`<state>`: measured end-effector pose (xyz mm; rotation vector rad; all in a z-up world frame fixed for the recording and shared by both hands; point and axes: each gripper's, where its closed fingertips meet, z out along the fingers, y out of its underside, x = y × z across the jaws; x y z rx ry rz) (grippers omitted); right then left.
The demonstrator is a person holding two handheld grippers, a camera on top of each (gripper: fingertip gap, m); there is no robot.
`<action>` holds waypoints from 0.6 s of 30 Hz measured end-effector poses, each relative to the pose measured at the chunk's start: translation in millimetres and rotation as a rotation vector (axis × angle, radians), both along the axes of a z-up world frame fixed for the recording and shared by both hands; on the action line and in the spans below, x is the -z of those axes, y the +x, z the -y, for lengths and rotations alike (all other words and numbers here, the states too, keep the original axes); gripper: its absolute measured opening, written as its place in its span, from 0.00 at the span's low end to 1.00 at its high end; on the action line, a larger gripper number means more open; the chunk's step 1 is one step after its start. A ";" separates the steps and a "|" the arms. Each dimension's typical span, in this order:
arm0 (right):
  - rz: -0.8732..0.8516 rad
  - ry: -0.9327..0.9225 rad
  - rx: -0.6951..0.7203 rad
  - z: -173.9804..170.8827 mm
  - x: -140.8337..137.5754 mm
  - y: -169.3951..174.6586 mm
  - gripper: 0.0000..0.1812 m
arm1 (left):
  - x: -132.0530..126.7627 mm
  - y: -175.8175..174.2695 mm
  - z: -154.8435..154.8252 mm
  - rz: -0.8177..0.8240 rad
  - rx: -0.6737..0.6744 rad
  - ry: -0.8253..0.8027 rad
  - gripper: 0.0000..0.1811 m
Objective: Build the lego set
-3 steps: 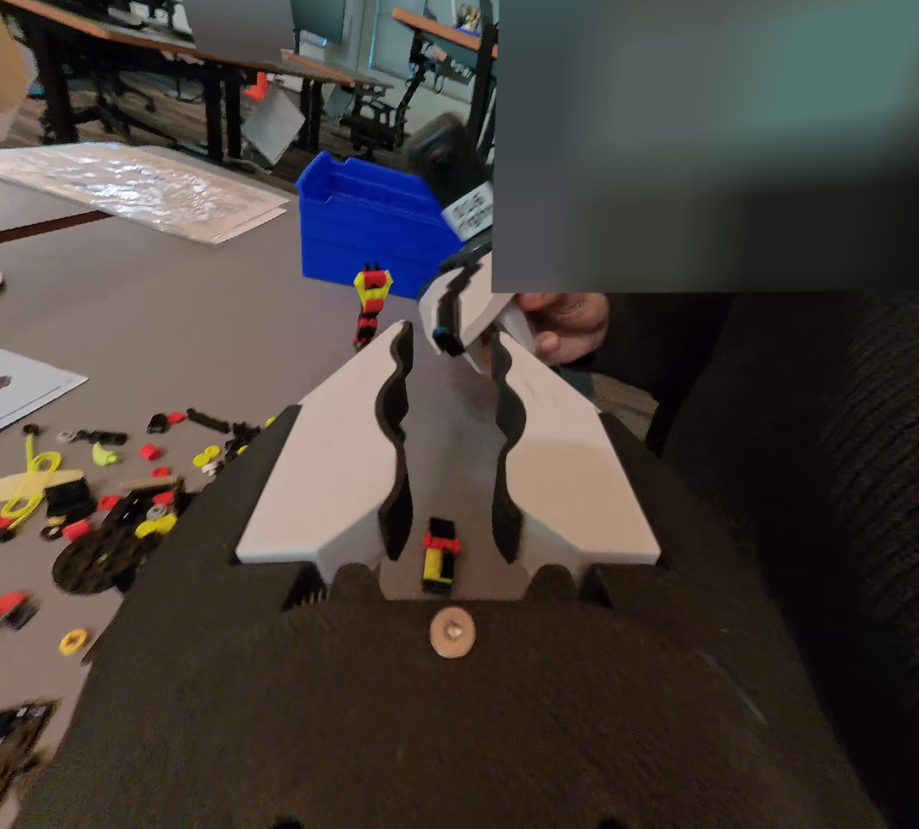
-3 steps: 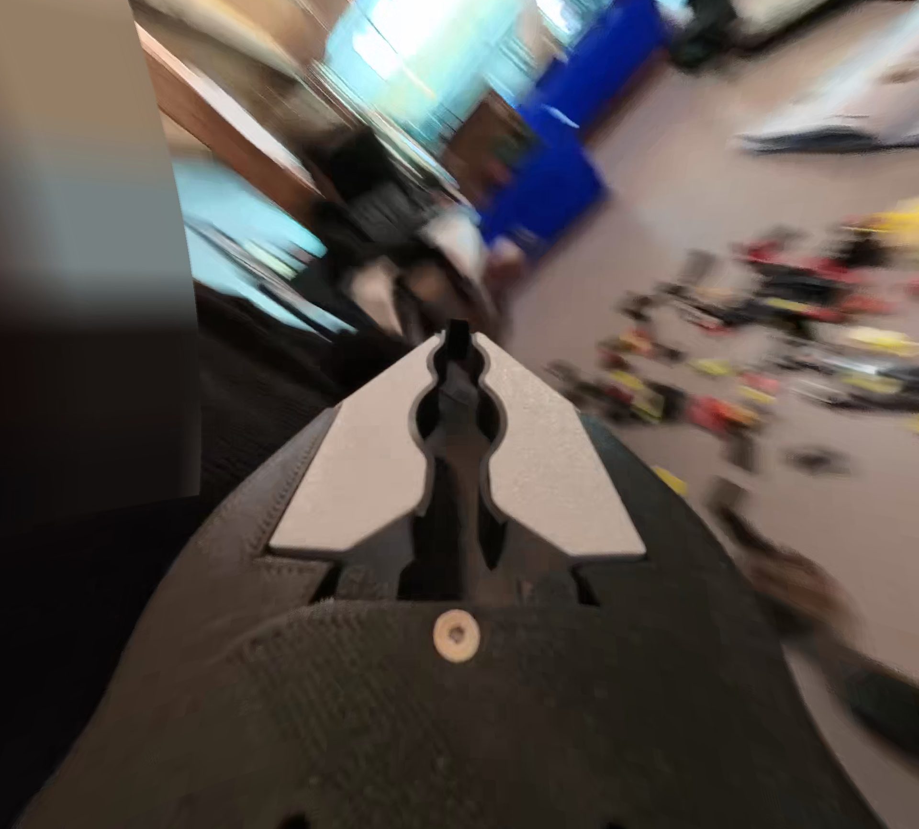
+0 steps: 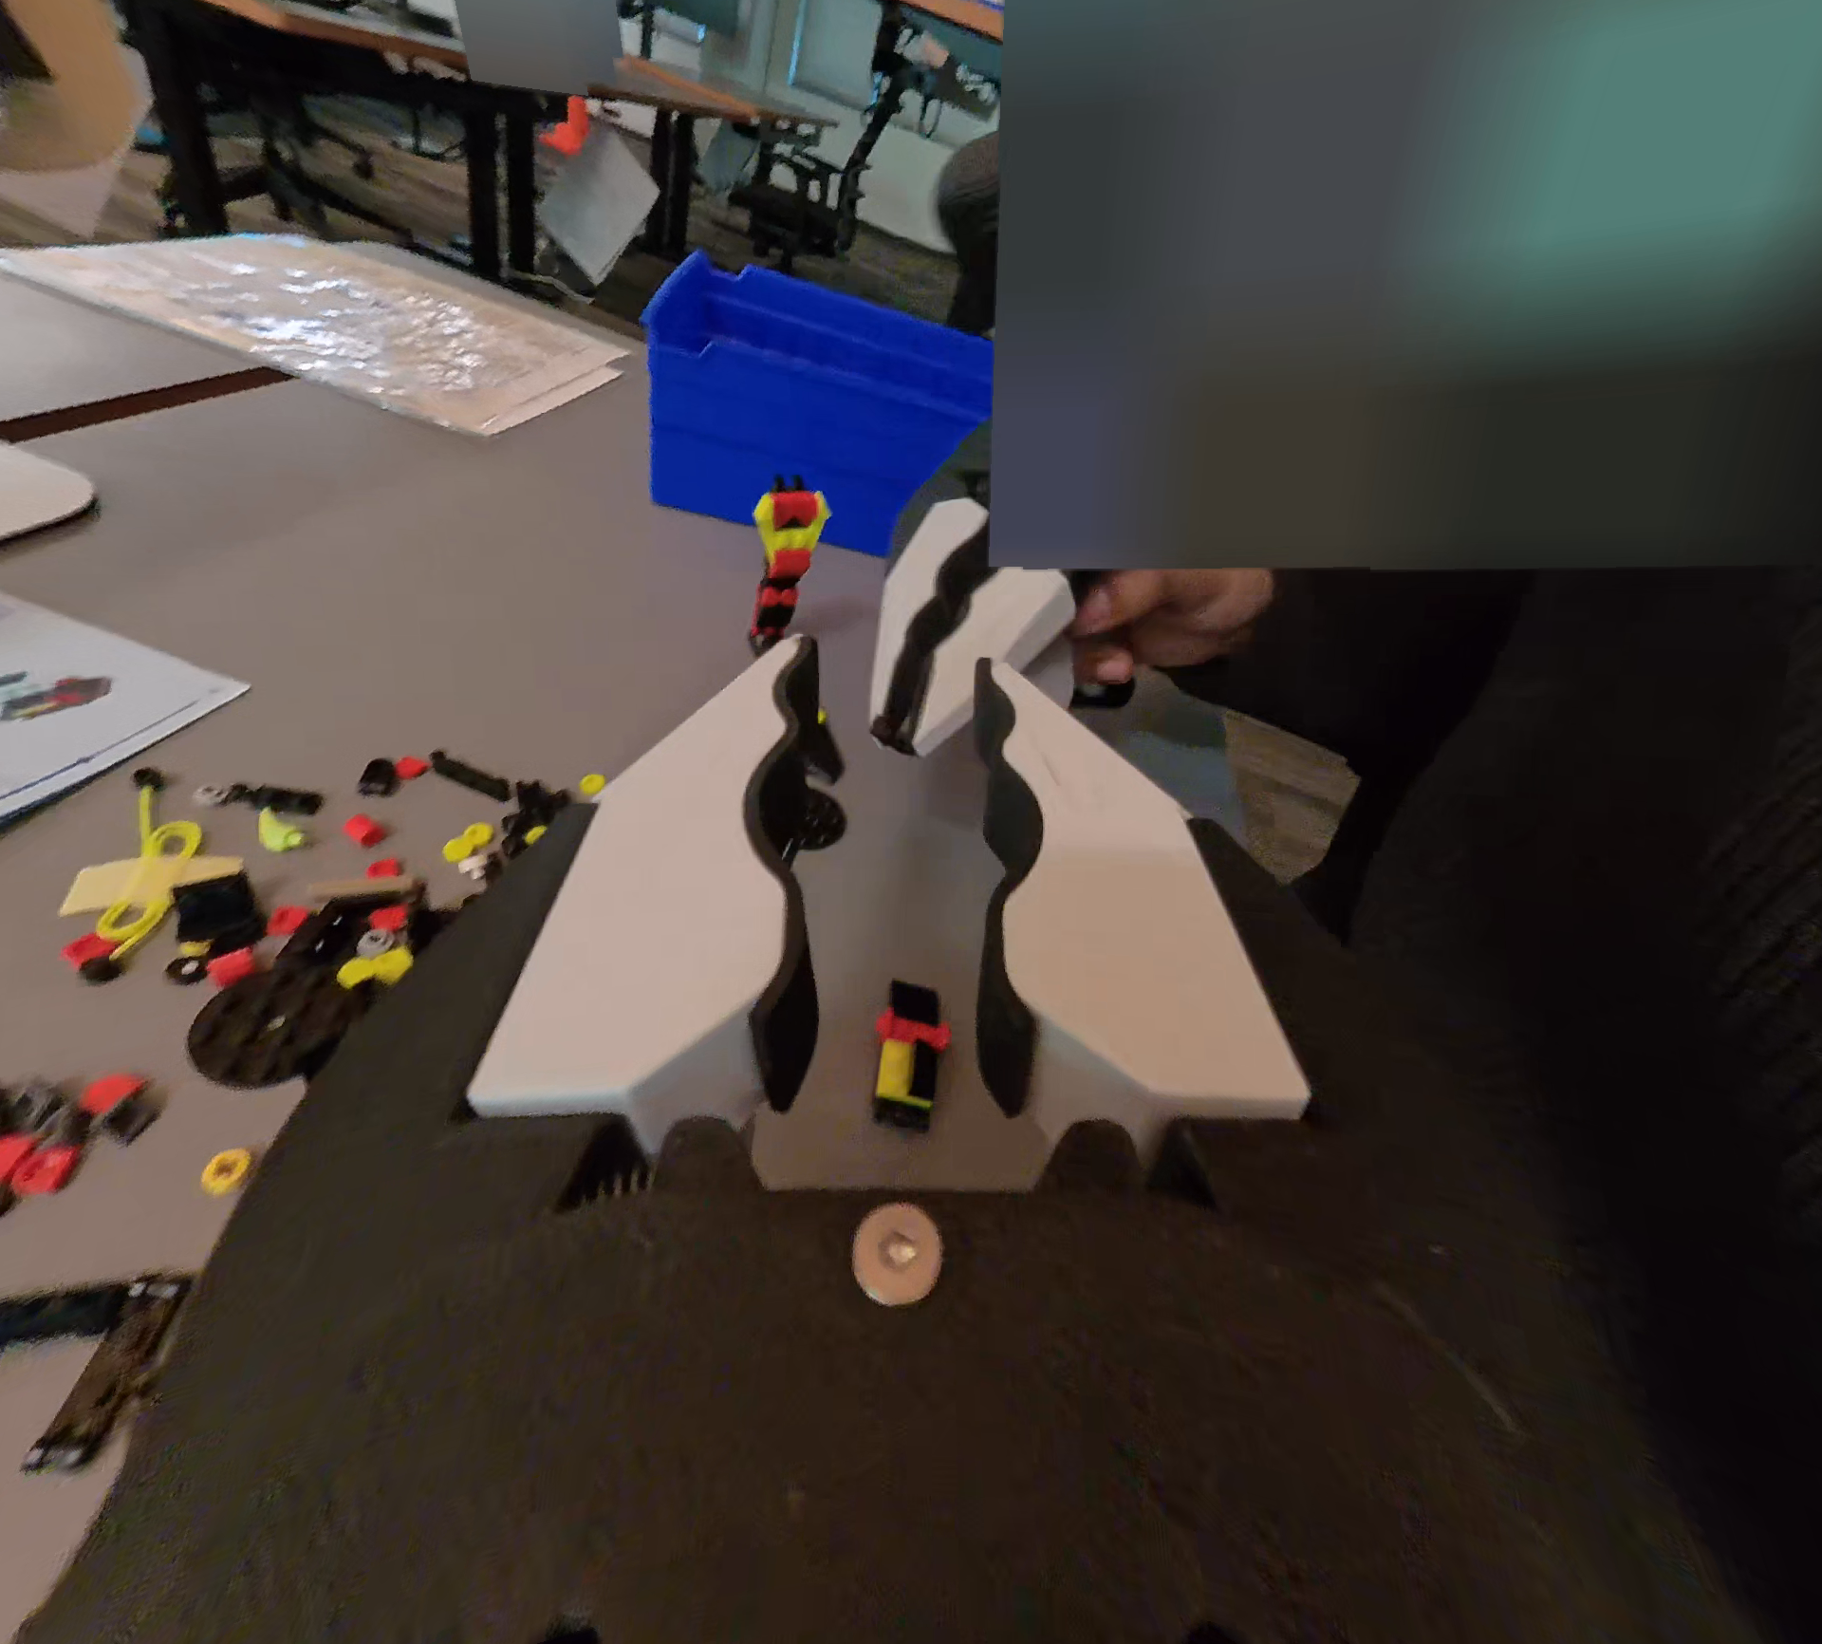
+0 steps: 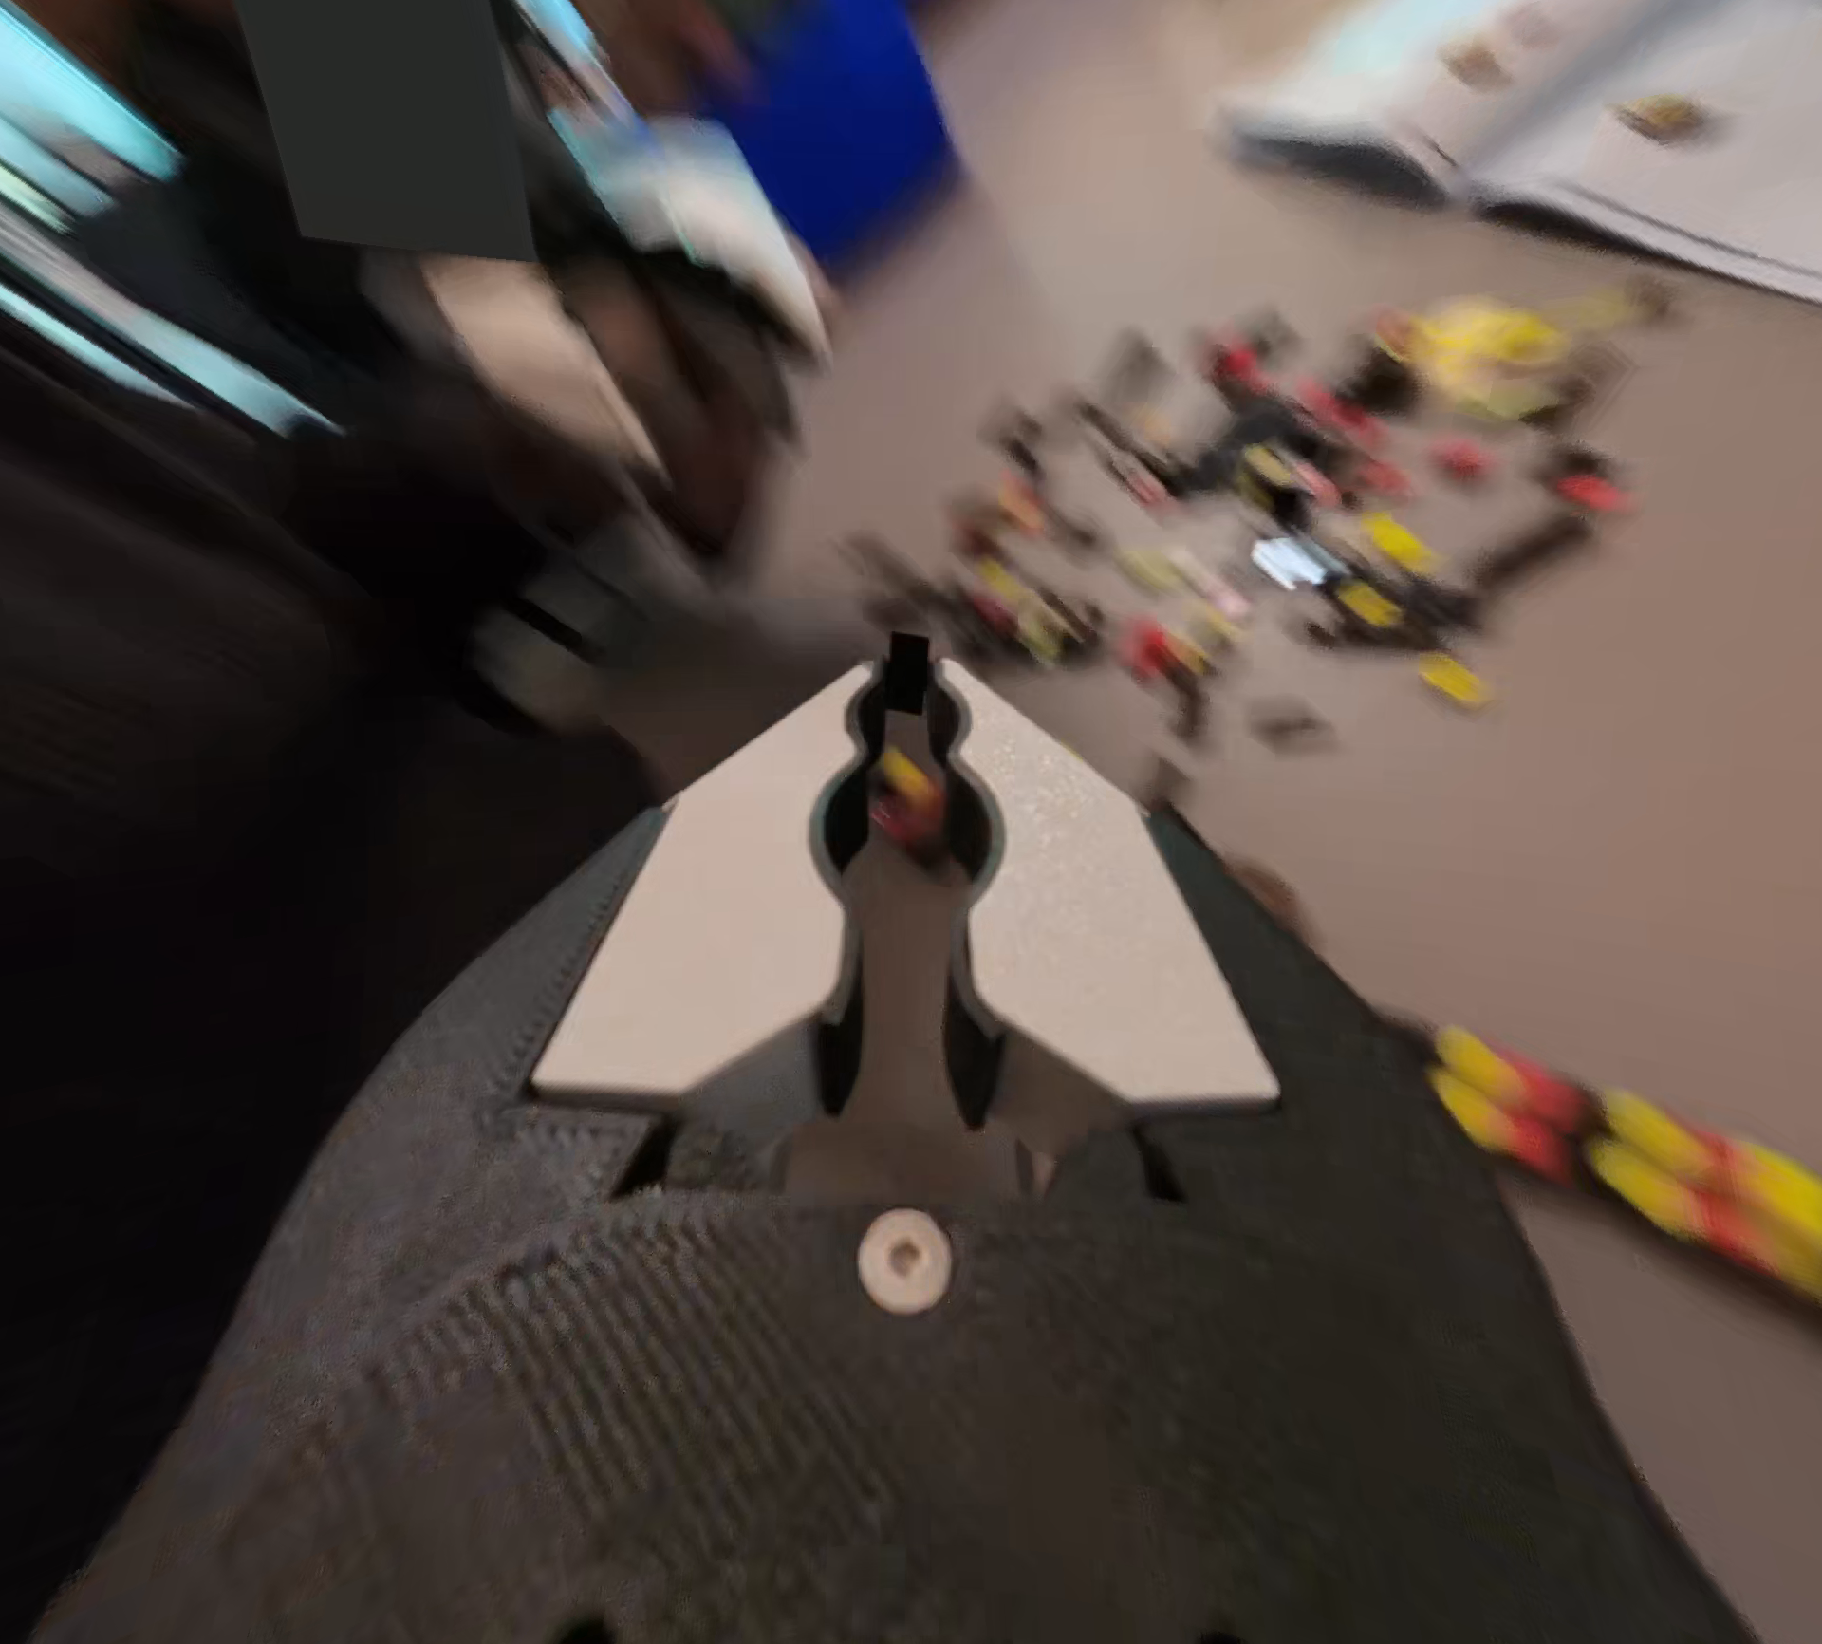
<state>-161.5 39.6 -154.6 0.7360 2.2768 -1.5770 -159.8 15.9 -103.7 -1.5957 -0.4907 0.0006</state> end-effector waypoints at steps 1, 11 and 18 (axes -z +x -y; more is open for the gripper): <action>-0.060 0.114 0.007 -6.9 15.0 -0.3 0.03 | 4.2 -2.5 2.0 0.007 -0.011 -0.013 0.16; -0.246 0.566 -0.104 -26.6 79.3 9.2 0.03 | 33.9 -13.2 7.9 0.046 0.001 -0.097 0.16; -0.259 0.602 -0.135 -28.7 87.2 11.0 0.04 | 41.7 -15.7 9.3 0.059 0.005 -0.117 0.16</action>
